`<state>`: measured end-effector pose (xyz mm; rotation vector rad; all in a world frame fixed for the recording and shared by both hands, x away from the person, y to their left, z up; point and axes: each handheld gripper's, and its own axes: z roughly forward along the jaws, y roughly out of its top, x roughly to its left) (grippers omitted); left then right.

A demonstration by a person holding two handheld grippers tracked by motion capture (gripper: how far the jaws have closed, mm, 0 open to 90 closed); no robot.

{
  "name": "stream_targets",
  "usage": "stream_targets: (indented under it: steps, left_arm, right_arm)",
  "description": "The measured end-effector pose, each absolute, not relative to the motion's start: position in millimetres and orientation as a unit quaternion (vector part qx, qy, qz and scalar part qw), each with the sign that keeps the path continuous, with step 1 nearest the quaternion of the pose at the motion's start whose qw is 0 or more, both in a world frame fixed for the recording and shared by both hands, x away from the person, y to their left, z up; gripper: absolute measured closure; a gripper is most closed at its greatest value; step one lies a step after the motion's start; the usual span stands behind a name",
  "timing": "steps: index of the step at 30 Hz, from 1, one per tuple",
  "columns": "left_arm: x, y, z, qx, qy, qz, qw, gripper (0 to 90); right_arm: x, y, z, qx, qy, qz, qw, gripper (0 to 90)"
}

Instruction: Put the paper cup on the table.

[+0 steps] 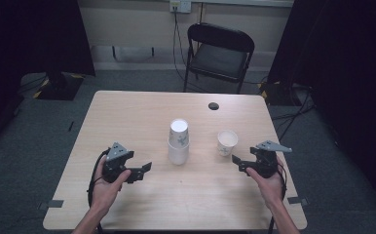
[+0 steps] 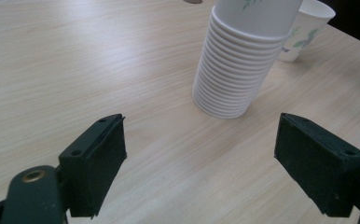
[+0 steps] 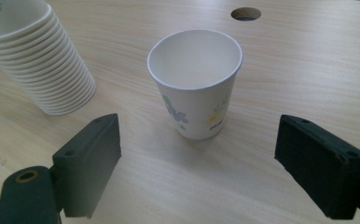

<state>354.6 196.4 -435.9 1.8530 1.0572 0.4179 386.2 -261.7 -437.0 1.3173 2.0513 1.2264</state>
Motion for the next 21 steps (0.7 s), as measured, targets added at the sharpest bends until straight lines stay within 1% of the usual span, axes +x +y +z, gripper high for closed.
stream_targets:
  steps: [5, 8, 9, 11, 13, 14, 17, 21]
  left_arm:
    - [347.2, 209.5, -437.9, 0.758, 0.435, 0.182, 0.450, 16.2]
    - [344.5, 214.5, -440.9, 0.755, 0.443, 0.179, 0.448, 16.5]
    - [342.9, 218.9, -443.0, 0.762, 0.443, 0.183, 0.435, 16.7]
    - [340.8, 222.4, -445.6, 0.760, 0.447, 0.187, 0.433, 16.8]
    - [341.9, 225.7, -448.9, 0.767, 0.445, 0.189, 0.422, 16.8]
    - [341.8, 226.4, -450.9, 0.767, 0.448, 0.193, 0.417, 16.8]
    - [340.9, 228.8, -455.6, 0.770, 0.448, 0.193, 0.412, 16.9]
    - [340.3, 228.2, -457.9, 0.776, 0.442, 0.195, 0.405, 16.9]
  right_arm:
    - [368.4, -266.8, -434.1, 0.467, 0.746, 0.430, 0.198, 13.8]
    - [356.2, -273.7, -433.0, 0.472, 0.741, 0.435, 0.196, 13.8]
    - [352.4, -274.9, -433.0, 0.473, 0.742, 0.432, 0.196, 13.8]
    - [344.7, -276.9, -433.6, 0.472, 0.744, 0.431, 0.193, 13.8]
    - [336.7, -279.1, -434.6, 0.467, 0.744, 0.433, 0.200, 15.3]
    - [332.8, -281.3, -435.4, 0.467, 0.742, 0.436, 0.204, 16.5]
    - [325.2, -289.3, -443.0, 0.472, 0.741, 0.431, 0.206, 16.5]
    - [323.0, -297.1, -452.0, 0.483, 0.740, 0.421, 0.205, 16.4]
